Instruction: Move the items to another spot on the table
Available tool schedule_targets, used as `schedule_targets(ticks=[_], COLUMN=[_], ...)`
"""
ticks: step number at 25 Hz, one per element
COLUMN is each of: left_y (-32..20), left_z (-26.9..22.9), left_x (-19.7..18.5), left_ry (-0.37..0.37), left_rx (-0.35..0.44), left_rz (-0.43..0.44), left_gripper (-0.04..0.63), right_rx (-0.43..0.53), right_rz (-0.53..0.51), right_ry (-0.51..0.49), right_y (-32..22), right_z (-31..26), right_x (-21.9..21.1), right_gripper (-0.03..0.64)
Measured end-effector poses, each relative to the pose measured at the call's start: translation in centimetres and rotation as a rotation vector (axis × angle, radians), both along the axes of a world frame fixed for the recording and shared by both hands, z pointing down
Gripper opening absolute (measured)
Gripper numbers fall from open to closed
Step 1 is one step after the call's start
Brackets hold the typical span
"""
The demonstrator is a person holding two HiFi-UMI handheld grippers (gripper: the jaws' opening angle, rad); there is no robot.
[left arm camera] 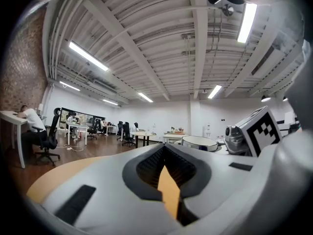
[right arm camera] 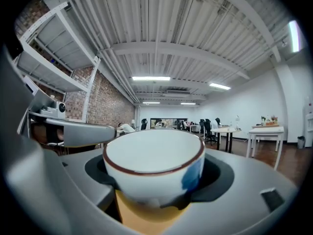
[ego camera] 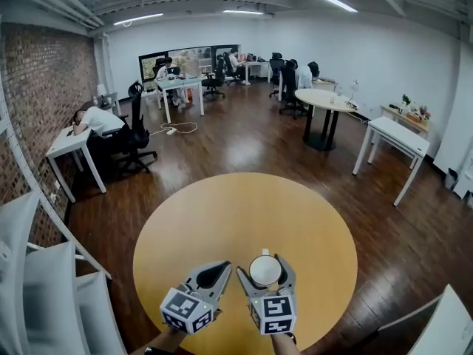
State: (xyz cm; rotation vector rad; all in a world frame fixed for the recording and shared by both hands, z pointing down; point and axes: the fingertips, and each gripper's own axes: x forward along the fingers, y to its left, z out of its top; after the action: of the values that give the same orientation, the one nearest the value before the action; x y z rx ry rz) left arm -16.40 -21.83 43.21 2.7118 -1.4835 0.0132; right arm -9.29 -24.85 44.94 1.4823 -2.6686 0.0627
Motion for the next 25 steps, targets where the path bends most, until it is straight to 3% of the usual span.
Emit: schedule_targets(ticks=[13, 21, 25], left_y=[-5.3, -7.9, -8.8], left_z=[1.1, 2.5, 3.3], left_x=[18.4, 27.4, 29.9], left_ry=[-0.009, -0.001, -0.006], left_rx=[-0.023, -0.038, -0.047], left_rz=[0.103, 0.138, 0.144], left_gripper=[0.006, 0.006, 0.006], right_rx=[0.015, 0.001, -0.011], right_rz=[0.103, 0.139, 0.148], right_ry=[0.004, 0.011, 0.012], right_y=[-4.6, -6.7, -7.8], right_z=[0.4, 2.2, 3.1], right_x=[18.0, 26.5, 29.0], right_gripper=[0.413, 0.413, 0.413])
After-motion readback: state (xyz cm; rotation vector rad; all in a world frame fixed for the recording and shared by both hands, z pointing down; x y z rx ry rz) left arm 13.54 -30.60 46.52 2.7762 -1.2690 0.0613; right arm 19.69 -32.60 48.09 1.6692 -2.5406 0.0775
